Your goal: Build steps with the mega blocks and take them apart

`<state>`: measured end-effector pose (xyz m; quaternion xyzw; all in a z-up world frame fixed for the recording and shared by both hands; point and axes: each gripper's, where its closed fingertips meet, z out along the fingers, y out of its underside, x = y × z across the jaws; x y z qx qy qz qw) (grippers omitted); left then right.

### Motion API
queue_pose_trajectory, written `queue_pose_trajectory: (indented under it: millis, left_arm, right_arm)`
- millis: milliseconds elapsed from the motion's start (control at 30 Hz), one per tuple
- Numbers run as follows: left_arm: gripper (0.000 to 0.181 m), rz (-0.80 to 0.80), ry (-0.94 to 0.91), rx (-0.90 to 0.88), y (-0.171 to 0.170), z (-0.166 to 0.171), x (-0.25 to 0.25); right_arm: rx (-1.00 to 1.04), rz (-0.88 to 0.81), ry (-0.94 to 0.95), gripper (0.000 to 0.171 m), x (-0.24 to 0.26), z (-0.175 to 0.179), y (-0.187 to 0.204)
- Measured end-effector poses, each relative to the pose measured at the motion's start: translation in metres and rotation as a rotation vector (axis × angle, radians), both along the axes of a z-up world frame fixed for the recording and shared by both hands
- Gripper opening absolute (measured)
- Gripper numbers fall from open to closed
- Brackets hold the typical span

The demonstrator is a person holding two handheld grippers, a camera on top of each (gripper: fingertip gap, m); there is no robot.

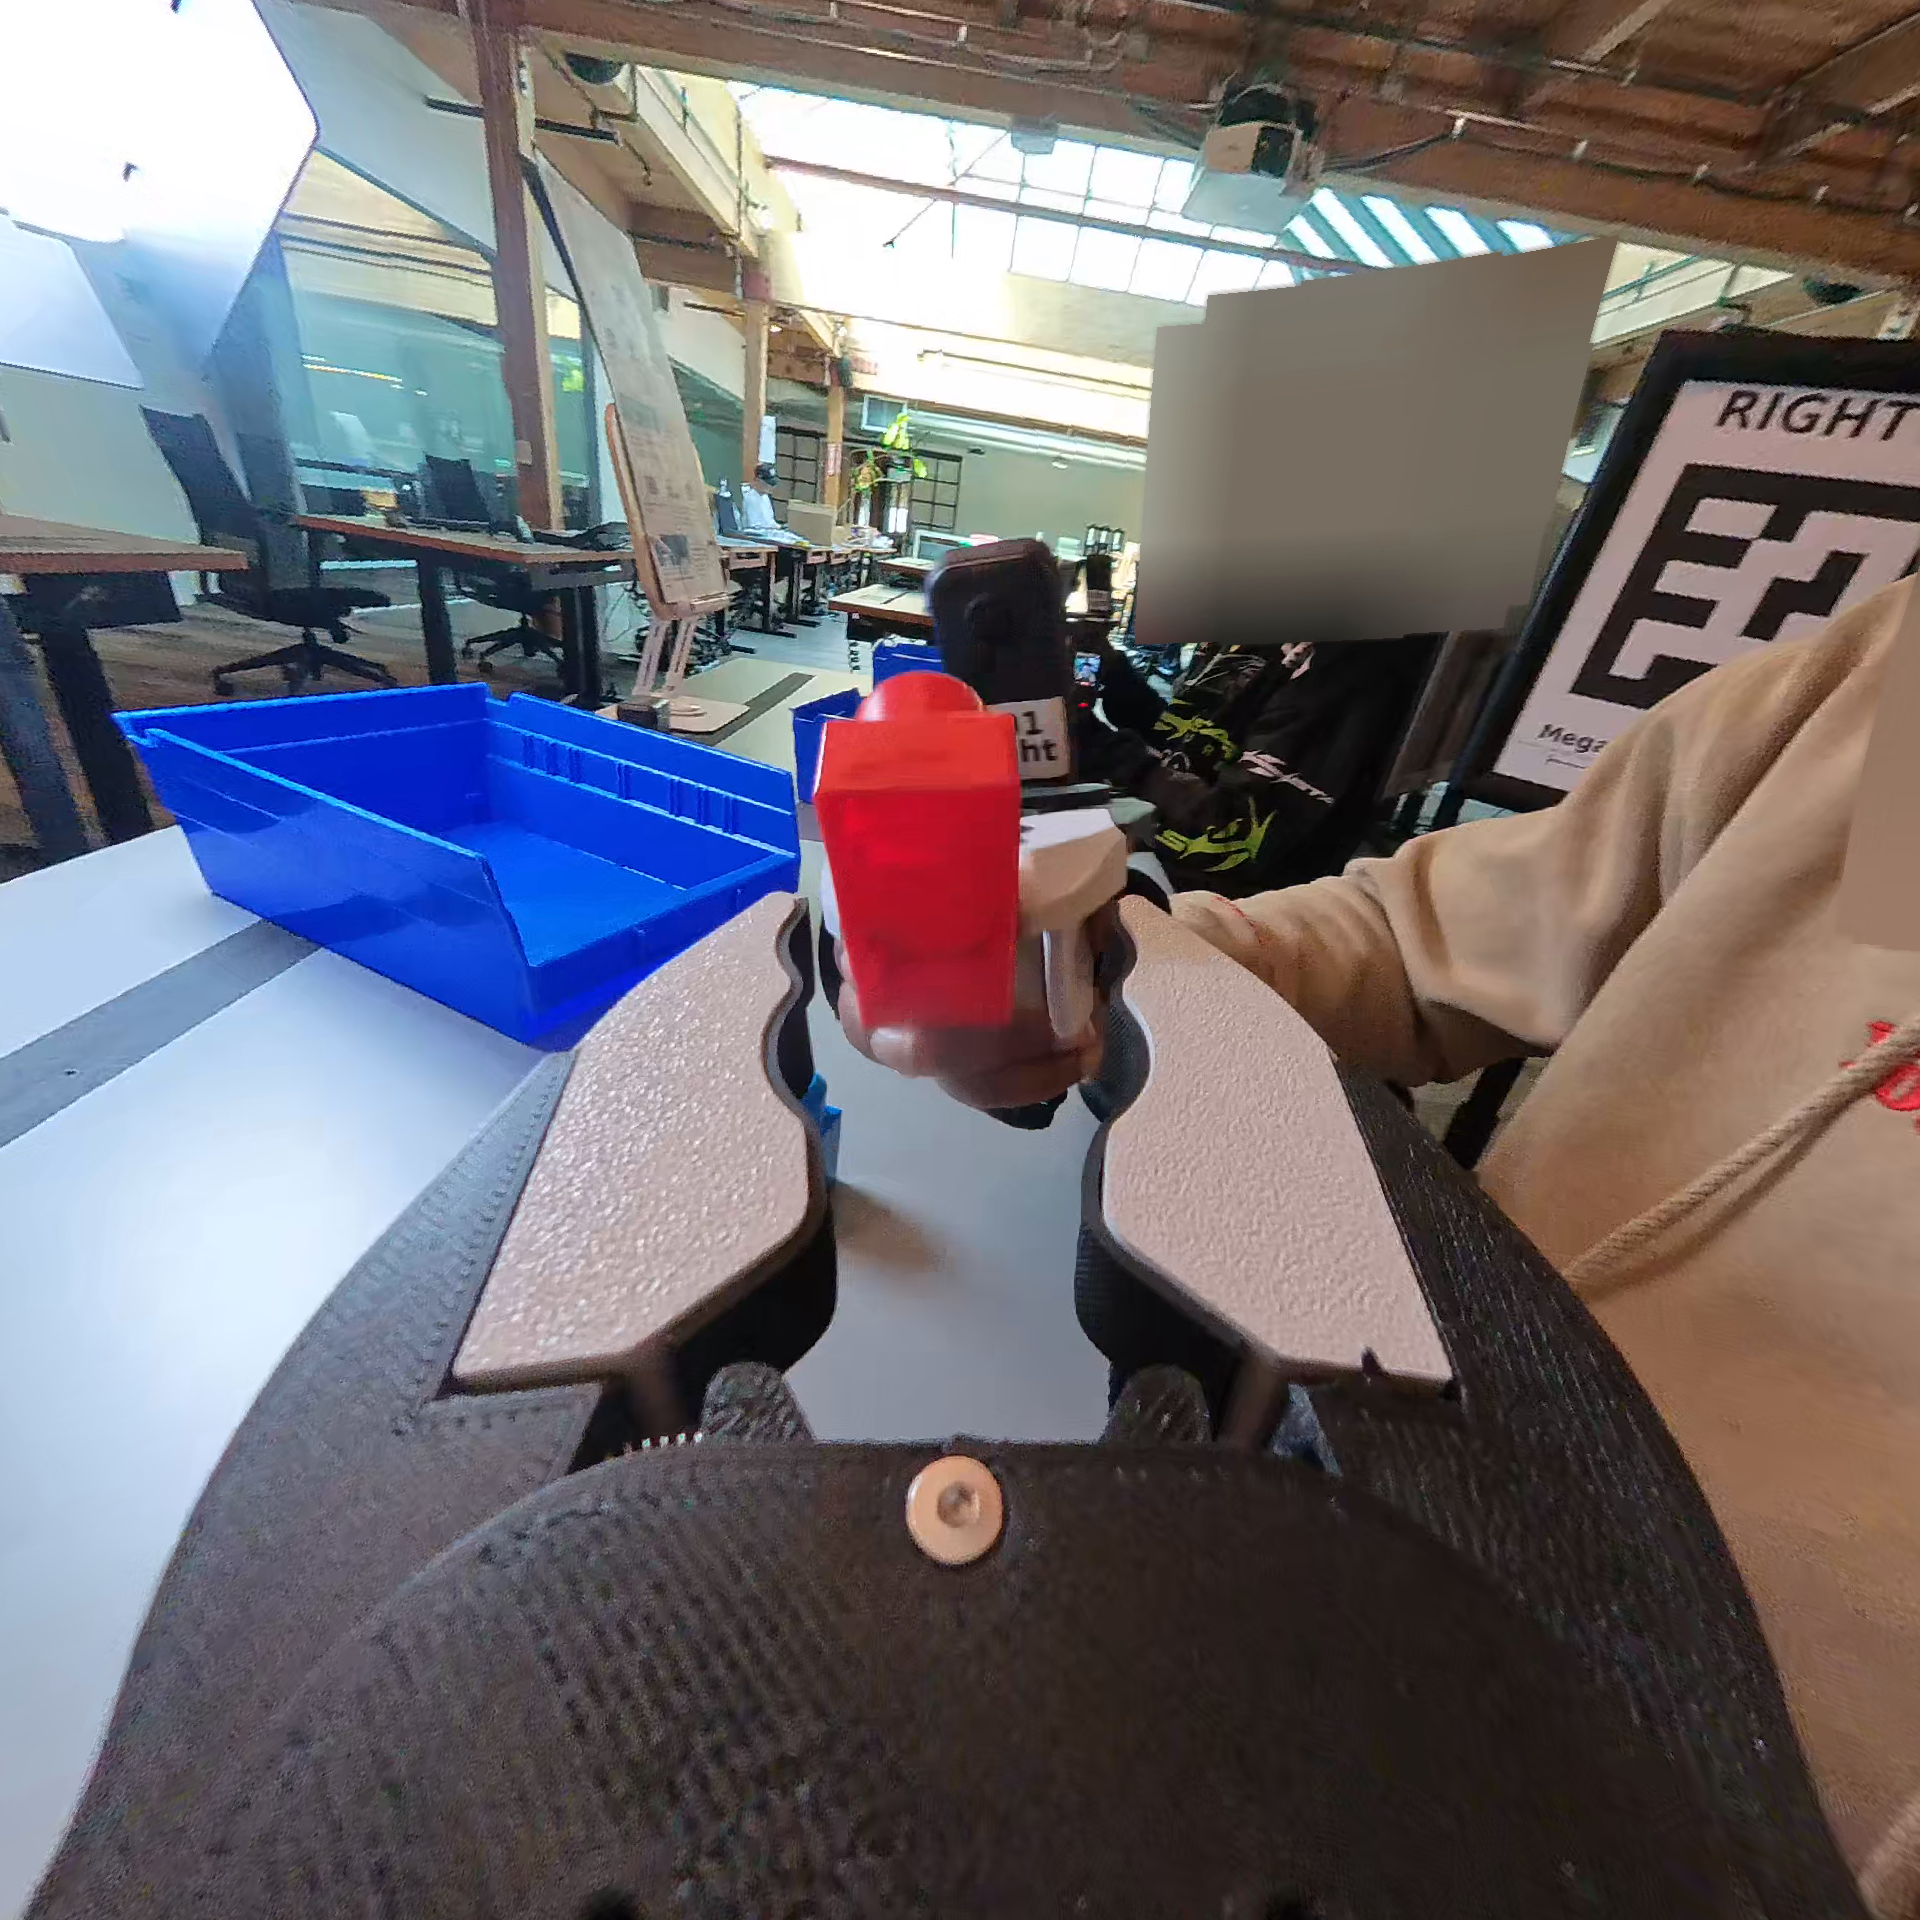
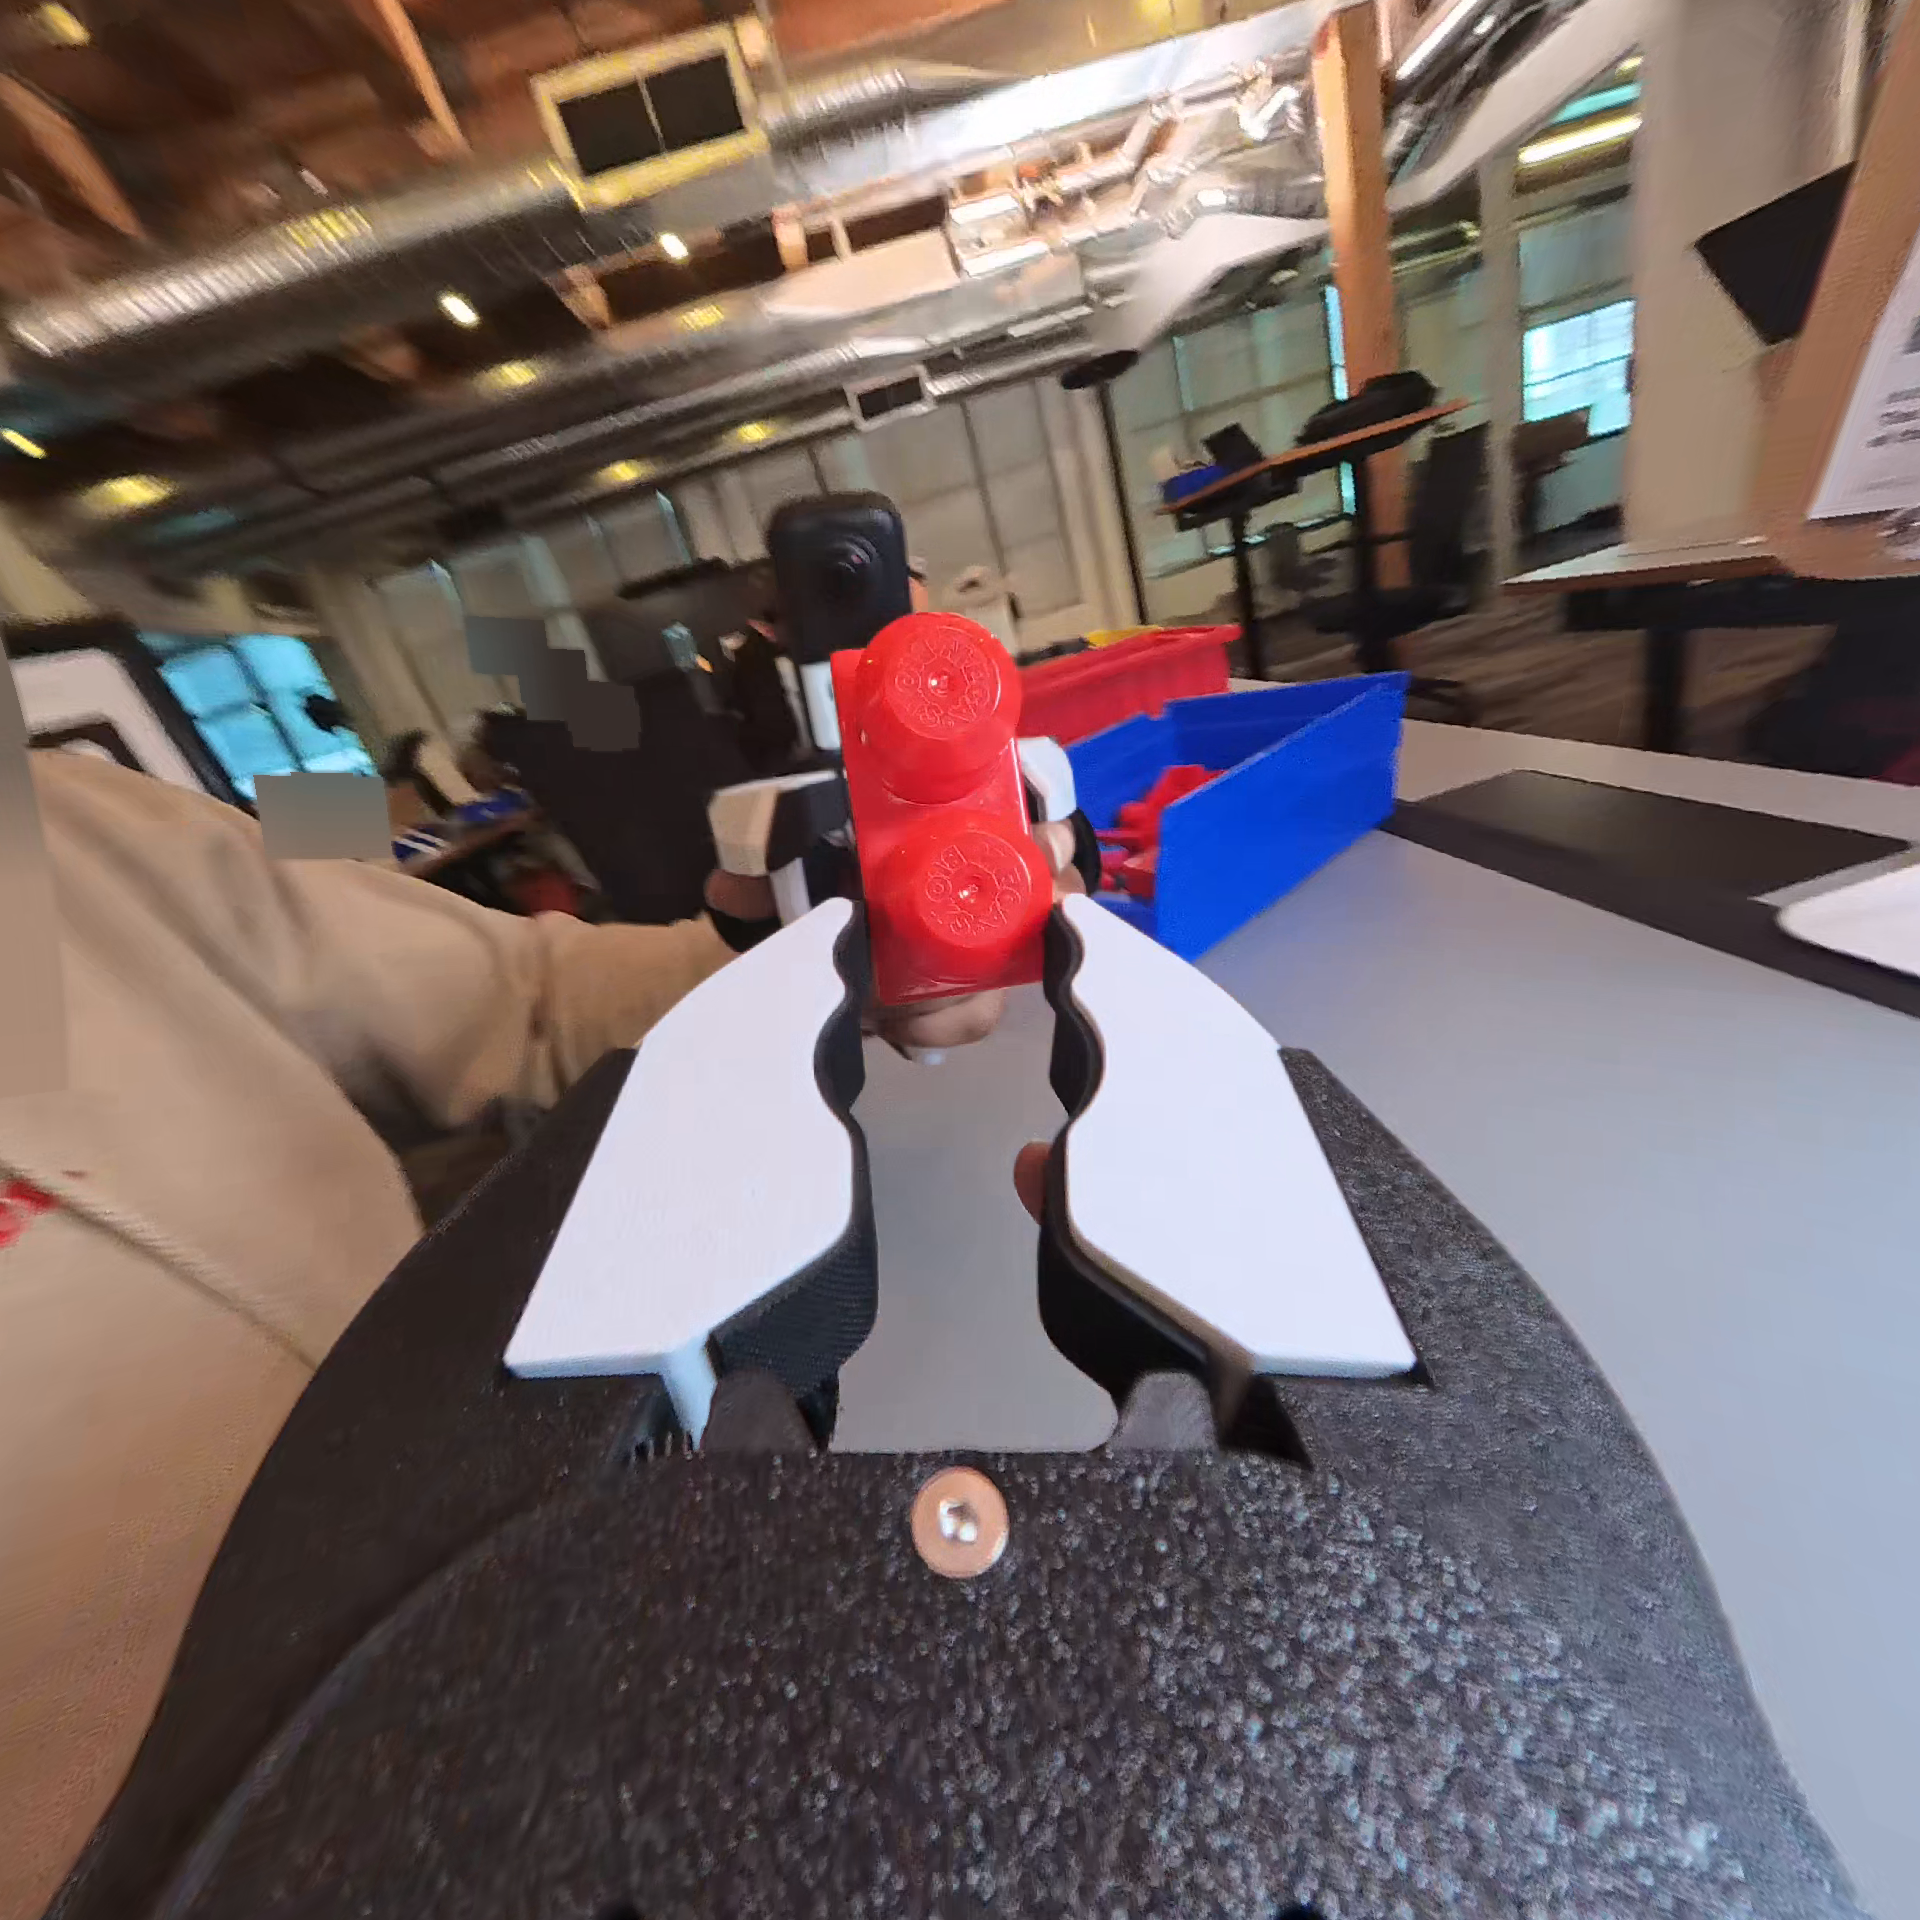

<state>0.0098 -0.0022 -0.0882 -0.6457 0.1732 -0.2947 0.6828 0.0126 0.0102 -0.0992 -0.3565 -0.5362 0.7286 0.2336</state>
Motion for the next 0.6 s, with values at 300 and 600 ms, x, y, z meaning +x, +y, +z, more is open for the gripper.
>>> queue_pose_trajectory:
  millis: [300,600]
  left_arm:
    - [0.039,0.046,0.067,-0.012,0.003,-0.010,-0.005]
    - [0.038,0.029,0.010,-0.027,0.004,-0.012,-0.005]
  right_arm:
    - [0.118,-0.060,0.005,0.032,-0.004,-0.008,-0.007]
    - [0.063,-0.072,0.038,0.030,0.000,0.001,-0.002]
